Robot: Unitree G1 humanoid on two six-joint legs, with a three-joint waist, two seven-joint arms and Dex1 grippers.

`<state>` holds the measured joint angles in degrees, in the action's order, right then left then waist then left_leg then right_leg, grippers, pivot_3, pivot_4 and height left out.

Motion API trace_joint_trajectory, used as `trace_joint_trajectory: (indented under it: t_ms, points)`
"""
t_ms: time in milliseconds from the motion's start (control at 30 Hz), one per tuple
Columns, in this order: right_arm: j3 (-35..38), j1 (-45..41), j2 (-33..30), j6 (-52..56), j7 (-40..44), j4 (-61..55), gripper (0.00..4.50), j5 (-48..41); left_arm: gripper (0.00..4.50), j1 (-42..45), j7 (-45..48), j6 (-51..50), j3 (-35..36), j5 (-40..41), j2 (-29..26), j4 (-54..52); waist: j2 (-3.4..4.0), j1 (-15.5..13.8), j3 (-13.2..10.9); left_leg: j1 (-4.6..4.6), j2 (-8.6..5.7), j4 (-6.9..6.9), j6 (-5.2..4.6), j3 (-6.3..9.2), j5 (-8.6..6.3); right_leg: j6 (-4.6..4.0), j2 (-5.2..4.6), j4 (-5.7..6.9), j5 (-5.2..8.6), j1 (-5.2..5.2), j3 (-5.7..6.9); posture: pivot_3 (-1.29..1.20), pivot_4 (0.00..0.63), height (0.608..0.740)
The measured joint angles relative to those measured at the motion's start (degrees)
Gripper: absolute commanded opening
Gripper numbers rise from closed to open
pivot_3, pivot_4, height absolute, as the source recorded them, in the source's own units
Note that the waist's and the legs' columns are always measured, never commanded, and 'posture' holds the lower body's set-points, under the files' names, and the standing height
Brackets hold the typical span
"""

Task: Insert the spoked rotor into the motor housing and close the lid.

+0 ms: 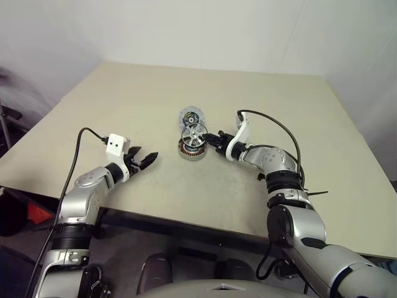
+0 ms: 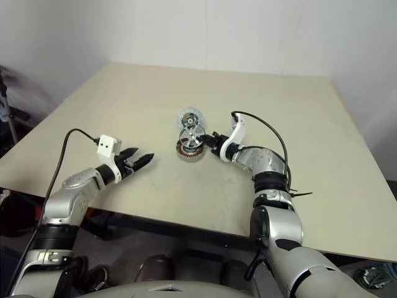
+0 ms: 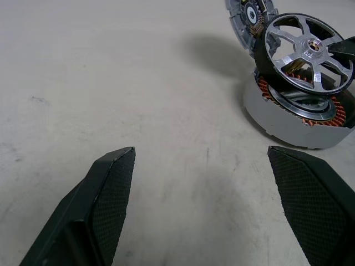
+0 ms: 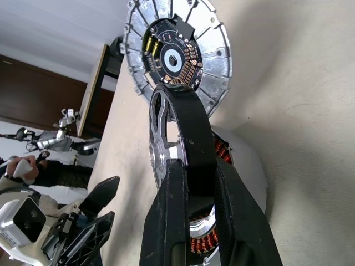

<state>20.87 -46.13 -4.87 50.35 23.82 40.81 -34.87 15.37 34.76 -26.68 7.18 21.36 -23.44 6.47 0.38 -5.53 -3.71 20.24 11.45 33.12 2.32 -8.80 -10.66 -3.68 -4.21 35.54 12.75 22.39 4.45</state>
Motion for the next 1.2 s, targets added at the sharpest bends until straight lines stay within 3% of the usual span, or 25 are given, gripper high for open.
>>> trace_joint_trajectory:
  t_ms: [533,1200]
  points:
    - [-1.8,1.6,-1.9,11.4,3.7,-9.6,0.28,-2.6,4.04,-0.1,0.0,0.0,0.0,0.0,0.0,0.0,0.00,-0.1,0.0,0.00,0.00,0.00,0.00,0.02,0.00,0.01,0.00,-0.01,0.00,-0.01,0.00,0.00,0.000,0.740]
    - [-3.6,2.1,-1.7,7.5,2.4,-6.2,0.28,0.8,4.04,-0.6,0.0,0.0,0.0,0.0,-0.1,-0.5,0.00,-0.1,0.0,0.00,0.00,-0.01,0.00,0.03,0.00,0.01,0.00,-0.02,0.00,-0.01,0.00,0.00,0.000,0.740]
